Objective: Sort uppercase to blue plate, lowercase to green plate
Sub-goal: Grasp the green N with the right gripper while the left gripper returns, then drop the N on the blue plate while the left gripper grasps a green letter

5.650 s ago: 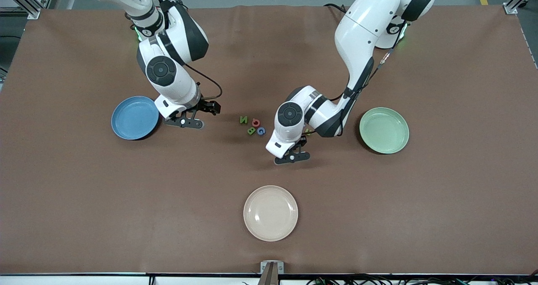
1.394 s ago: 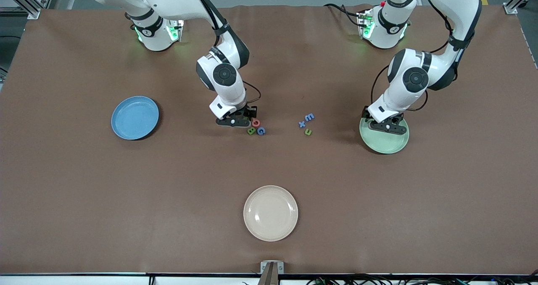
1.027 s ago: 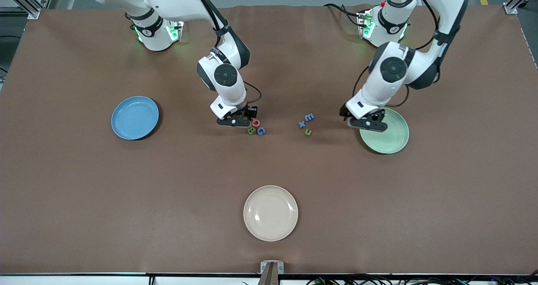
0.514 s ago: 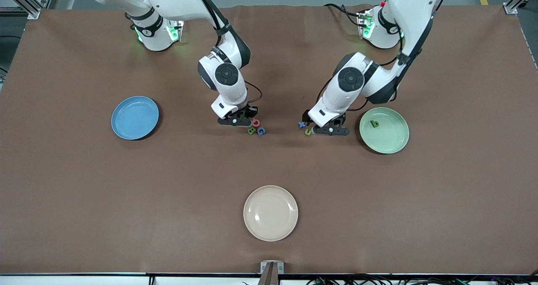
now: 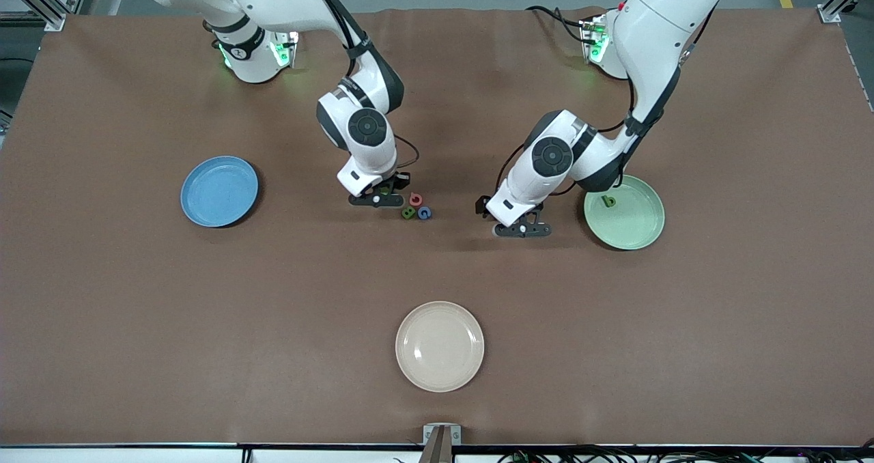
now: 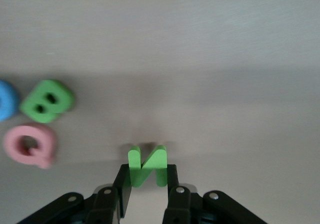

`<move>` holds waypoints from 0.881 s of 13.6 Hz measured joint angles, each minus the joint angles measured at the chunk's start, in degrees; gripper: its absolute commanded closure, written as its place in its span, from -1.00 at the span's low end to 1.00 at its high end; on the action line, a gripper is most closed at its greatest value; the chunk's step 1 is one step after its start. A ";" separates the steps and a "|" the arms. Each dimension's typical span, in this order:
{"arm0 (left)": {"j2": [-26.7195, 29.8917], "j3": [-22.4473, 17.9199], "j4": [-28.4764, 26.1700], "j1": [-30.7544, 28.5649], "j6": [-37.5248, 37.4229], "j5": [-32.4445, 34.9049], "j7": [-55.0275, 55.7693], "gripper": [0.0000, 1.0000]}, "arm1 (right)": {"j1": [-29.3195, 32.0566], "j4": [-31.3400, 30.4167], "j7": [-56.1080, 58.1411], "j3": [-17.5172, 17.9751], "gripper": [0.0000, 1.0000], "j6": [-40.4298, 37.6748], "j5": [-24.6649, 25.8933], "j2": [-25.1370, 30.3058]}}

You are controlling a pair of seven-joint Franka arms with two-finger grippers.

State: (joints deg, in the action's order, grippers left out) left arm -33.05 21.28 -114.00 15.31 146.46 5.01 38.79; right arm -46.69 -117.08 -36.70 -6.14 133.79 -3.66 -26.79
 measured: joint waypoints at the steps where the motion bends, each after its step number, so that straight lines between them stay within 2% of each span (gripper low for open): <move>1: -0.28 -0.40 0.08 0.58 -0.02 0.06 0.28 -0.81 | 0.06 0.35 2.50 -1.56 0.99 -5.03 1.17 1.55; 5: -0.55 -1.38 0.08 1.71 -0.54 2.38 3.02 -0.54 | 0.44 0.39 17.25 -10.55 0.99 -24.17 5.67 8.28; 7: -0.57 -1.46 0.08 1.71 -1.00 2.57 3.25 -0.39 | 0.68 0.01 24.47 -15.43 0.97 -28.40 8.50 9.68; 9: -0.63 -1.49 0.08 1.71 -1.34 2.75 3.26 -0.33 | 1.91 -0.62 33.99 -19.85 0.95 -31.54 9.75 9.80; 11: -0.97 -1.51 0.09 1.71 -1.42 3.29 3.27 -0.27 | 7.14 -1.35 44.08 -21.34 0.94 -32.05 10.06 9.62; 12: -1.16 -1.52 0.09 1.71 -1.42 3.42 3.27 -0.22 | 10.29 -1.58 48.06 -21.47 0.87 -32.00 10.14 9.46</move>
State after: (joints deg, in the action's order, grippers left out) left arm -34.21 19.76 -113.92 17.02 145.03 8.42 42.05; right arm -36.39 -118.66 11.35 -27.61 101.78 6.49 -17.33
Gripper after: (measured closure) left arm 0.344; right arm 0.670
